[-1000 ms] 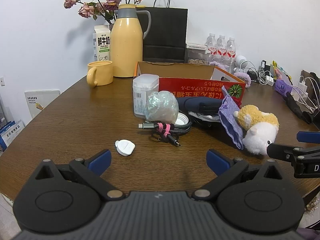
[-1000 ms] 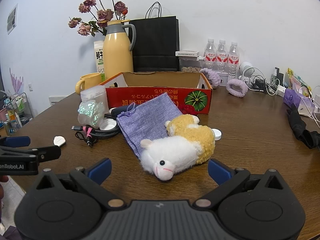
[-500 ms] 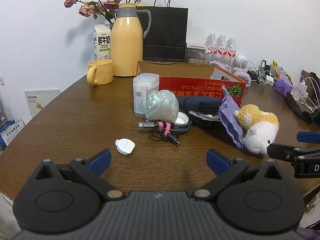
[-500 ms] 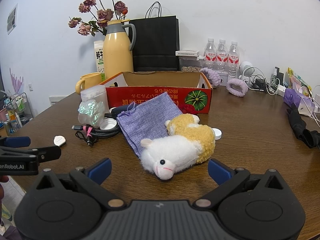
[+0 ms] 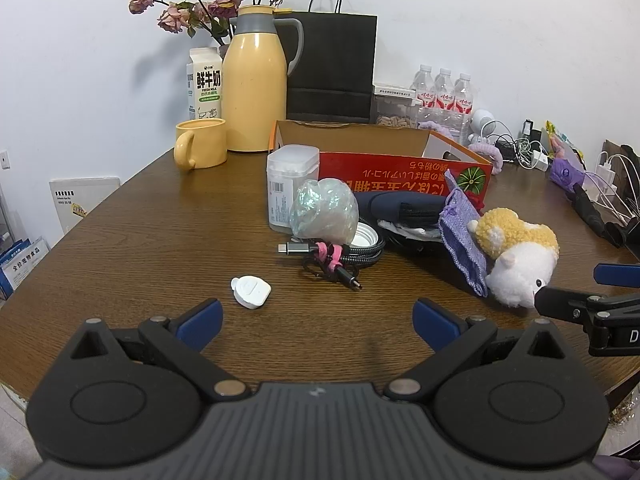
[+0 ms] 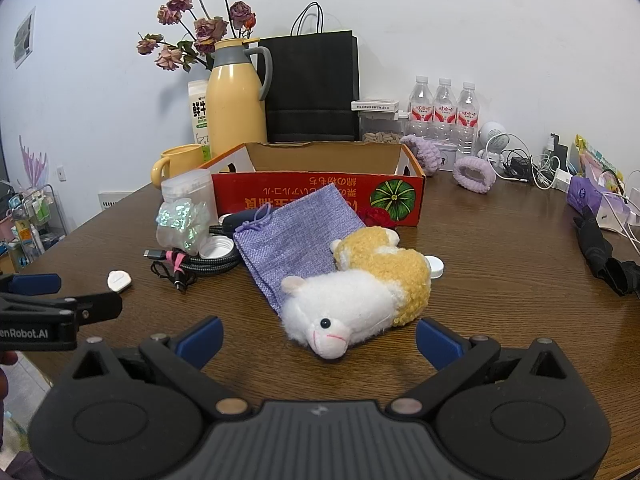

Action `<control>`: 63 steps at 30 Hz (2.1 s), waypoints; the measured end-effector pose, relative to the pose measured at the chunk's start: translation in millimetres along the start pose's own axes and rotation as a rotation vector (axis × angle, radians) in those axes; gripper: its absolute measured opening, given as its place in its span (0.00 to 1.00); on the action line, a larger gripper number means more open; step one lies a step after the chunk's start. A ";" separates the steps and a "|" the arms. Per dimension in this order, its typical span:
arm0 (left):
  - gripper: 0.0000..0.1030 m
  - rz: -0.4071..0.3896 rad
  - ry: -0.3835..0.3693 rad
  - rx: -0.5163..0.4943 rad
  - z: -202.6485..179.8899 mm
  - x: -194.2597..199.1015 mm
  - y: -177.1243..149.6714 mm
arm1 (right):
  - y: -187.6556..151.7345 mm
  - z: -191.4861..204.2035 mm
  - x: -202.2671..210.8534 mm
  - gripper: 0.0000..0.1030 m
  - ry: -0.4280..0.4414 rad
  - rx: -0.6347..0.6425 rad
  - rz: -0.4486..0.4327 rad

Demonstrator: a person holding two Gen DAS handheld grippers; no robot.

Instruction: Organize objects

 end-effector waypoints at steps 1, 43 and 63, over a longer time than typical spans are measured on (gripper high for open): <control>1.00 0.000 0.000 0.000 0.0 -0.2 0.3 | 0.0 -0.1 0.0 1.00 0.000 0.000 0.000; 1.00 0.041 0.059 0.066 23.7 -31.8 11.0 | 3.7 -19.9 -22.1 1.00 -0.018 0.046 -0.039; 0.66 0.138 0.089 0.067 45.5 -77.4 15.3 | 51.4 -60.9 -71.6 1.00 0.111 0.060 0.001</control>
Point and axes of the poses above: each gripper's, at about its wrist camera, not at the fingertips, and x roughly against the way its jaws point, z to its left, y to its top, the point moved 8 cm from there along -x, roughly the way its jaws point, and after that the axes turned 7 degrees about z, right-handed, at the moved point
